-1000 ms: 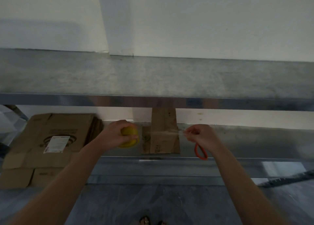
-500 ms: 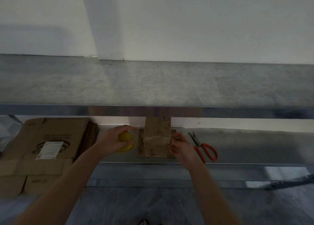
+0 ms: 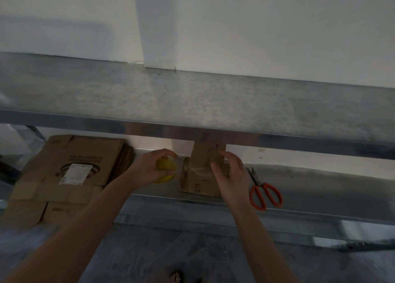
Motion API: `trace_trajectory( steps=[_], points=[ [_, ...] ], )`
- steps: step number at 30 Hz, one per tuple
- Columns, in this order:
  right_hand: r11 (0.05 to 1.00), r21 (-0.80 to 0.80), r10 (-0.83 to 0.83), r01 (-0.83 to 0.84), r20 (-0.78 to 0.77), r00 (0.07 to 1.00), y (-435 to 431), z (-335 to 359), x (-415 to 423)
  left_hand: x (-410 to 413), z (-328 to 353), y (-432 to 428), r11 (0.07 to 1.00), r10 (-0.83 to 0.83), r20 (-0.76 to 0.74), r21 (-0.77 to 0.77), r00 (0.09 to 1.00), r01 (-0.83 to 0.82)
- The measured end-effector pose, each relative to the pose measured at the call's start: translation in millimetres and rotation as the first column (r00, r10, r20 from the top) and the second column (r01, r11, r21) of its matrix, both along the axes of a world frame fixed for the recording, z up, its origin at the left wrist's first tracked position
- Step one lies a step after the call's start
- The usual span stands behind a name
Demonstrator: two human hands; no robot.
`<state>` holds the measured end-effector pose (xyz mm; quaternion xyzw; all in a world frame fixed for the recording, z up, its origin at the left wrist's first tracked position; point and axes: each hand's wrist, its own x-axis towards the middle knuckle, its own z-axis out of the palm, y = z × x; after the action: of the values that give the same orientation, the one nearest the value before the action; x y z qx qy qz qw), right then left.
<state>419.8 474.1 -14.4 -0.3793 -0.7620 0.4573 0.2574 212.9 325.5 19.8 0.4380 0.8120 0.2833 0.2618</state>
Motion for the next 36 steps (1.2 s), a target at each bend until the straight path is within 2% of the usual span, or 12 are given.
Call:
trace_trajectory(
  steps=[2,6,9,13,22,29,33,34,36],
  points=[
    [0.998,-0.042,0.052,-0.05,0.068,0.996,-6,3,-8,-4,3,-4,0.999,-0.03,-0.01,0.034,1.0,0.03],
    [0.987,-0.157,-0.035,0.029,-0.038,0.999,-13,-2,-17,-21,25,-10,0.991,-0.12,-0.016,0.062,0.993,0.12],
    [0.968,-0.241,-0.102,0.074,-0.106,0.989,-23,-5,-23,-27,43,-8,0.974,-0.217,-0.085,0.053,0.972,0.222],
    [0.975,-0.181,-0.143,0.125,-0.093,0.985,-29,-6,-28,-32,52,-3,0.965,-0.259,-0.137,0.004,0.956,0.262],
    [0.98,-0.144,-0.156,0.135,-0.144,0.977,-37,-5,-31,-55,-7,9,0.959,-0.245,0.097,-0.124,0.965,0.256],
    [0.975,-0.157,-0.179,0.16,-0.113,0.977,-40,-5,-29,-55,-22,14,0.953,-0.299,0.041,-0.025,0.953,0.3],
    [0.978,-0.141,-0.166,0.153,-0.086,0.982,-35,-3,-30,-73,-14,-9,0.969,-0.245,0.274,0.052,0.93,0.24],
    [0.98,-0.132,-0.158,0.147,-0.084,0.984,-34,-4,-29,-74,-14,-11,0.968,-0.249,0.253,0.026,0.935,0.25],
    [0.982,-0.128,-0.148,0.137,-0.083,0.985,-35,-4,-29,-69,-18,-9,0.95,-0.296,0.057,-0.084,0.953,0.3]
  ],
)
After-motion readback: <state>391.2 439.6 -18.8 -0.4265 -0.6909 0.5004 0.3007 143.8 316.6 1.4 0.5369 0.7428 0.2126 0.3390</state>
